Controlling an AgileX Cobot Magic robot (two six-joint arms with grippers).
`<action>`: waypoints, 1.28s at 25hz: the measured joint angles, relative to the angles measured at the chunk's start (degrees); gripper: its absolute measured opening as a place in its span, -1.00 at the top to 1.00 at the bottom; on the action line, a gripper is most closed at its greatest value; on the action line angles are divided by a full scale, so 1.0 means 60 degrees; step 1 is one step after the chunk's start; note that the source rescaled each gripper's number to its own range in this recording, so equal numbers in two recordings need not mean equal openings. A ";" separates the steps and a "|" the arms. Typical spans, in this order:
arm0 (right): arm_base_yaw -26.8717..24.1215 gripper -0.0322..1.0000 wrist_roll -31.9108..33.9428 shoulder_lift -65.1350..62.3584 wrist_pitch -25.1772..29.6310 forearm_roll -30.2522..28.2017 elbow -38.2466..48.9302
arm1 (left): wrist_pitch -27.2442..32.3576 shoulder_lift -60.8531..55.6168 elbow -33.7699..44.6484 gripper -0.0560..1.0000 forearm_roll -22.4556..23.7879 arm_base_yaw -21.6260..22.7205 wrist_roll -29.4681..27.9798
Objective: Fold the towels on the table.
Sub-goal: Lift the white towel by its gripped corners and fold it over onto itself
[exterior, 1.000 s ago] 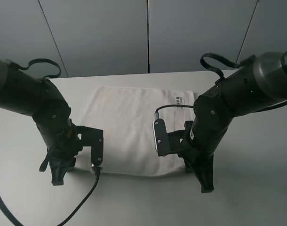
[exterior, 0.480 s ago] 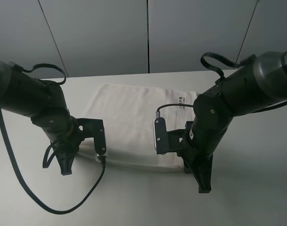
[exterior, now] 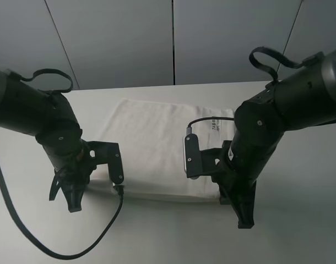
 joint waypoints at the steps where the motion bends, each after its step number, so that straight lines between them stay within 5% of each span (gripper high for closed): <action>1: 0.0000 0.94 0.0000 -0.0068 0.0153 0.0157 0.0000 | 0.0099 -0.0166 0.0000 0.89 -0.0227 0.0000 0.0059; 15: 0.0000 0.94 0.0000 -0.2125 0.1953 0.2325 0.0020 | 0.1782 -0.2587 0.0021 0.89 -0.2041 0.0000 0.0341; 23: 0.0000 0.94 0.0261 -0.3169 0.2813 0.2454 0.0020 | 0.2523 -0.3344 0.0021 0.89 -0.2503 0.0000 0.0666; 32: 0.0000 0.94 0.3758 -0.3457 0.2313 0.1071 0.0001 | 0.1010 -0.3798 0.0021 0.89 -0.2295 0.0000 -0.1004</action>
